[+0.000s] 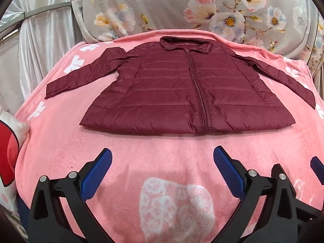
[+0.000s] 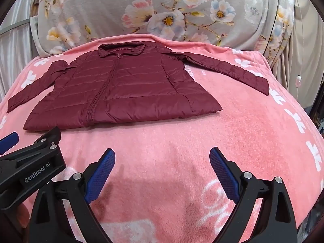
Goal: Fold large clothes
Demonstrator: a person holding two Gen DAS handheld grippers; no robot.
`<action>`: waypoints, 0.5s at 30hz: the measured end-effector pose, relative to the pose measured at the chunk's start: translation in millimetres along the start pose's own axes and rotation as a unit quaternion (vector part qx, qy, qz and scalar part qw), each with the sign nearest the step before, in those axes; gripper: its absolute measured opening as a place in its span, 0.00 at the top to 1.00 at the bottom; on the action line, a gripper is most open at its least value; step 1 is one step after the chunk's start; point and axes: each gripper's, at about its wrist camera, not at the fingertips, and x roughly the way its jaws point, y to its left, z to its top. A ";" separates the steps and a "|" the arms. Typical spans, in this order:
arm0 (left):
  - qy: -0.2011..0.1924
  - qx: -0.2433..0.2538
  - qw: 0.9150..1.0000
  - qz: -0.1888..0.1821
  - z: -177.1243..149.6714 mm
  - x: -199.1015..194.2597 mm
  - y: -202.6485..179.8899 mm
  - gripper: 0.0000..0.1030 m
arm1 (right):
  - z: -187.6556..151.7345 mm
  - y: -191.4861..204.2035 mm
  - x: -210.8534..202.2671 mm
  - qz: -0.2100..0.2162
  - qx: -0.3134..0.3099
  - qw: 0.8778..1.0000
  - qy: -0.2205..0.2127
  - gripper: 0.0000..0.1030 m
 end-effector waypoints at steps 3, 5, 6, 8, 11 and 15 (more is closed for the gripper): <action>-0.004 0.000 1.000 -0.001 0.0 -0.4 0.1 0.05 | -0.8 -0.2 -0.5 0.000 -0.001 1.000 0.000 0.10; -0.003 -0.001 1.000 -0.001 -0.2 -0.3 0.1 0.05 | -0.9 0.6 -0.3 0.000 0.000 1.000 -0.001 0.10; -0.003 -0.001 1.000 -0.001 -0.3 -0.3 0.2 0.05 | -1.0 0.5 -0.6 -0.001 0.000 1.000 -0.001 0.10; -0.002 -0.002 1.000 -0.001 -0.6 -0.4 0.5 0.05 | -1.1 0.2 -0.7 0.000 0.000 1.000 -0.002 0.10; -0.002 0.000 1.000 0.000 -0.1 -0.3 0.1 0.05 | -1.3 -1.5 -2.8 -0.002 0.001 1.000 -0.002 0.10; -0.002 -0.001 1.000 0.001 -0.2 0.0 0.7 0.05 | -1.3 -2.2 -3.6 -0.005 0.001 1.000 -0.002 0.10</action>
